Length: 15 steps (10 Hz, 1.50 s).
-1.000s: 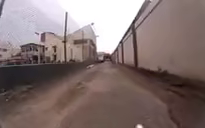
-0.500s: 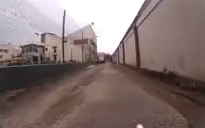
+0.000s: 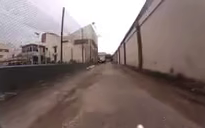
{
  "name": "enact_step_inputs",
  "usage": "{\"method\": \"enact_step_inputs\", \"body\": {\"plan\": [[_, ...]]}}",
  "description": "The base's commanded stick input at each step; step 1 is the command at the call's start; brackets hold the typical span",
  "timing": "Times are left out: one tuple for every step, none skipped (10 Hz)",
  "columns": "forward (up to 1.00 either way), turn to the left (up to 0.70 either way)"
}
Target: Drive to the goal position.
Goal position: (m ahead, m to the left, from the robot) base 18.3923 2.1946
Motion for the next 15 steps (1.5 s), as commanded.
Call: {"method": "enact_step_inputs", "body": {"plan": [[0.7, 0.0], [0.7, 0.0], [0.7, 0.0], [0.7, 0.0], [0.7, 0.0], [0.7, 0.0], [0.7, 0.0], [0.7, 0.0], [0.7, 0.0], [0.7, 0.0], [0.7, 0.0], [0.7, 0.0], [0.7, 0.0], [0.7, 0.0], [0.7, 0.0]]}}
